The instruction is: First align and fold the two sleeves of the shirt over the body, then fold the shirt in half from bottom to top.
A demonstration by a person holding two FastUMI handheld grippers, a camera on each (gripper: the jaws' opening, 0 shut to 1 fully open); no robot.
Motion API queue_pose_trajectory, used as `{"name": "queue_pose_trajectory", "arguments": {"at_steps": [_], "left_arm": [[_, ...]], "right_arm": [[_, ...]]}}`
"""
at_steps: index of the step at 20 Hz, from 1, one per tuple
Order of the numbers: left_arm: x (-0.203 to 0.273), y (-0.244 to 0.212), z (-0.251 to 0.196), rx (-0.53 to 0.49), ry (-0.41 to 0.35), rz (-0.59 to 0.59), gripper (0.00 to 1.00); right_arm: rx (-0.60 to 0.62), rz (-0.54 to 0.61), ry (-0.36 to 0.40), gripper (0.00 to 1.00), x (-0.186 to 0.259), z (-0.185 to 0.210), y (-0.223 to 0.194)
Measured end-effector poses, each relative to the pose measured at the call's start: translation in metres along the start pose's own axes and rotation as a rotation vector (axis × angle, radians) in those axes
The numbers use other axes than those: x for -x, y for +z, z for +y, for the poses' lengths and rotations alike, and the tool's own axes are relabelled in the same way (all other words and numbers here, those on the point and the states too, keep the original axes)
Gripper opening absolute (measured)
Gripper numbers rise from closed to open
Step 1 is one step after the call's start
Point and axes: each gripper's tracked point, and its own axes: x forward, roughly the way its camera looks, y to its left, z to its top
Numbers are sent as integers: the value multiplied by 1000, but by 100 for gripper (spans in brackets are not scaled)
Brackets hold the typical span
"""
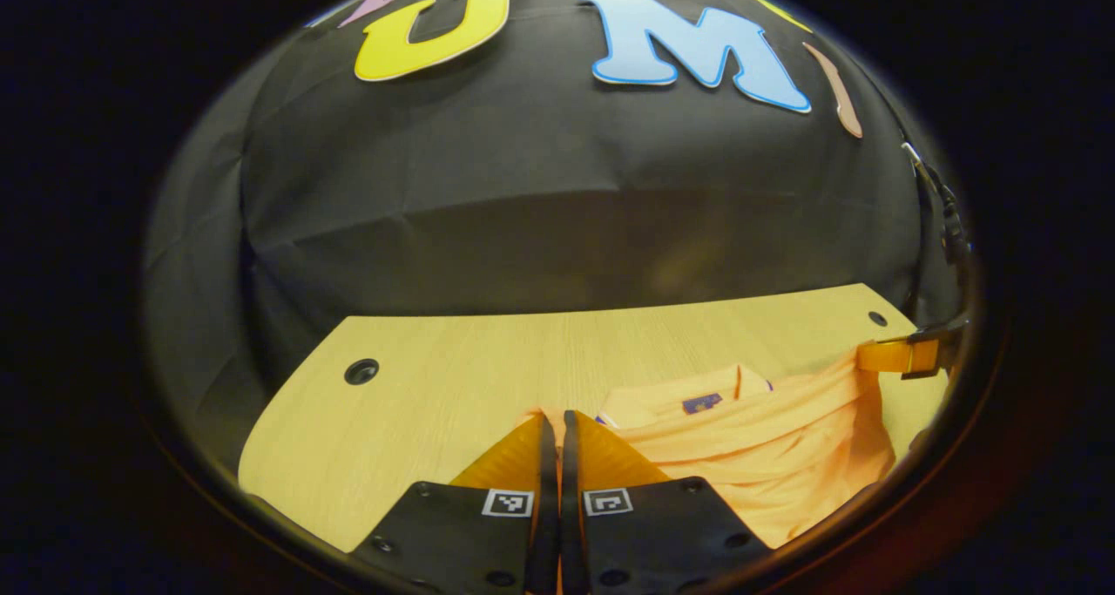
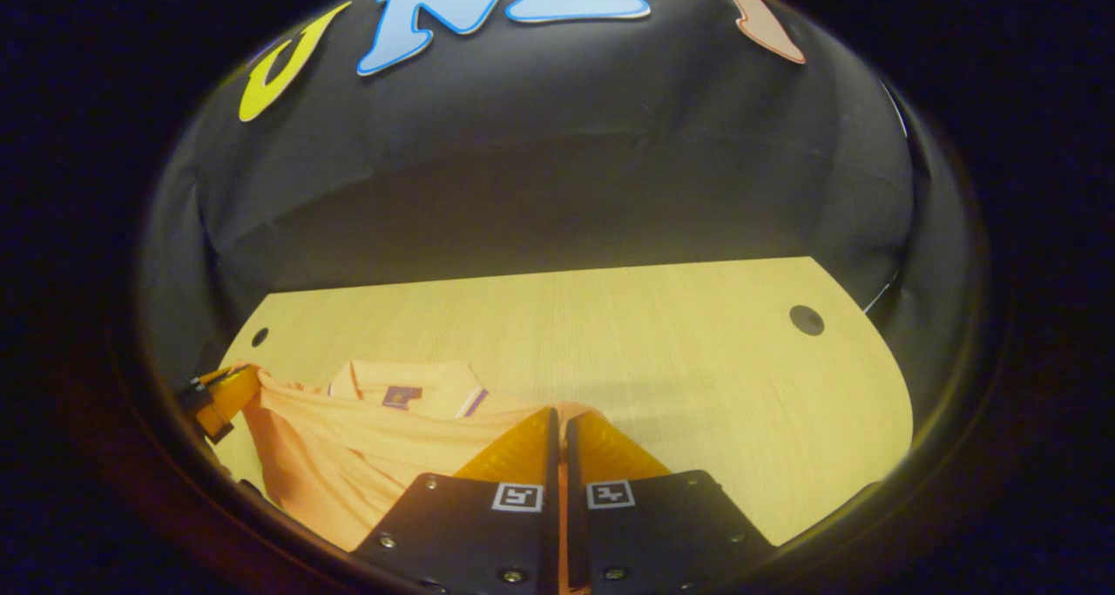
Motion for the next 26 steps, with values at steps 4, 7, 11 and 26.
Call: {"name": "queue_pose_trajectory", "arguments": {"at_steps": [4, 7, 11, 26], "left_arm": [[5, -3, 1, 3, 14, 27, 17], [19, -3, -2, 20, 9, 32, 19], [42, 18, -13, 18, -23, -3, 45], [181, 72, -57, 44, -5, -247, 91]], "right_arm": [[26, -8, 9, 7, 7, 2, 2], [36, -13, 17, 27, 17, 3, 4], [65, -66, 30, 55, 40, 6, 19], [221, -402, 56, 95, 201, 10, 55]]}}
